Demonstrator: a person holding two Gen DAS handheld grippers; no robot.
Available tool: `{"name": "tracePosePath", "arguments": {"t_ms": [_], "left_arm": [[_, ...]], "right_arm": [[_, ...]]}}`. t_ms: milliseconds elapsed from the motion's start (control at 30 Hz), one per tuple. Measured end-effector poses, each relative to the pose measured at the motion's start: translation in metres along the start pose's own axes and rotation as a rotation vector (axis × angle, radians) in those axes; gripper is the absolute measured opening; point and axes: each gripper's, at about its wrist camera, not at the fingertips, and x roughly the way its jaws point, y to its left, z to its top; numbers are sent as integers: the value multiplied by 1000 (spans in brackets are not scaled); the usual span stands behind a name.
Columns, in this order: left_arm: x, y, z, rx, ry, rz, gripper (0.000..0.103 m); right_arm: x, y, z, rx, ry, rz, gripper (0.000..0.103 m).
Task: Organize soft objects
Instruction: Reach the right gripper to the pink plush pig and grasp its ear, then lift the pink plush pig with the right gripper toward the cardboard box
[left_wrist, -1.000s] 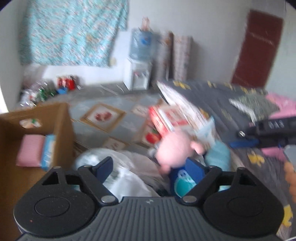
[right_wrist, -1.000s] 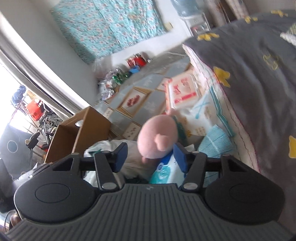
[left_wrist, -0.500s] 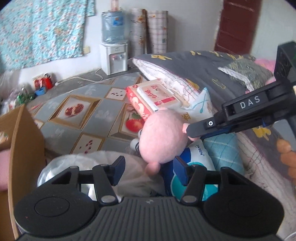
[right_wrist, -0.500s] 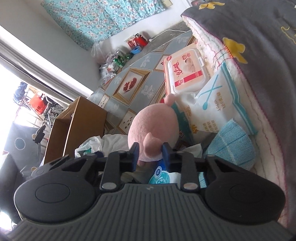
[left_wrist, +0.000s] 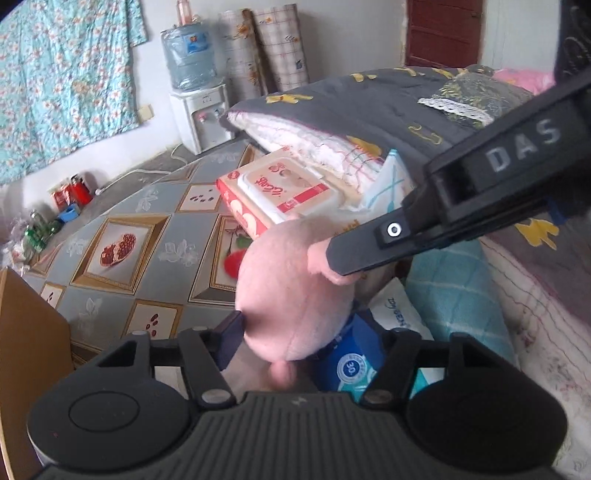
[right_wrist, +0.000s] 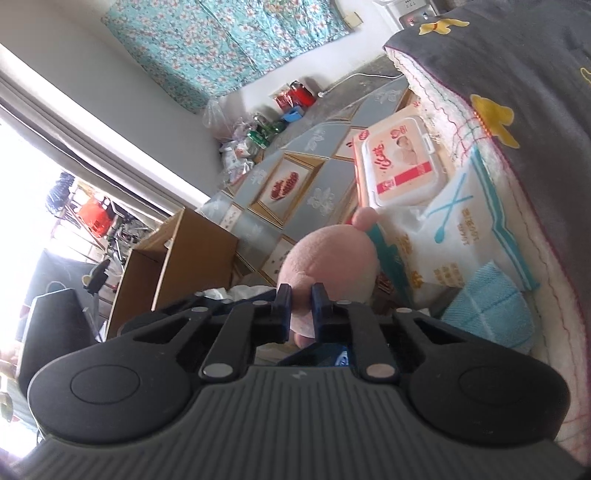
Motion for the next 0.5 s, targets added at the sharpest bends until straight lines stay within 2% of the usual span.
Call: {"name": "tracePosePath", "arguments": {"t_ms": [267,500], "left_arm": [[-6,5,0,-46,-37,14,53],[-45,14,6,-88,-109,26,52]], "right_arm": [[-5,5,9,18,-26,62,6],[-27,42,12,-39,-61,119,6]]}}
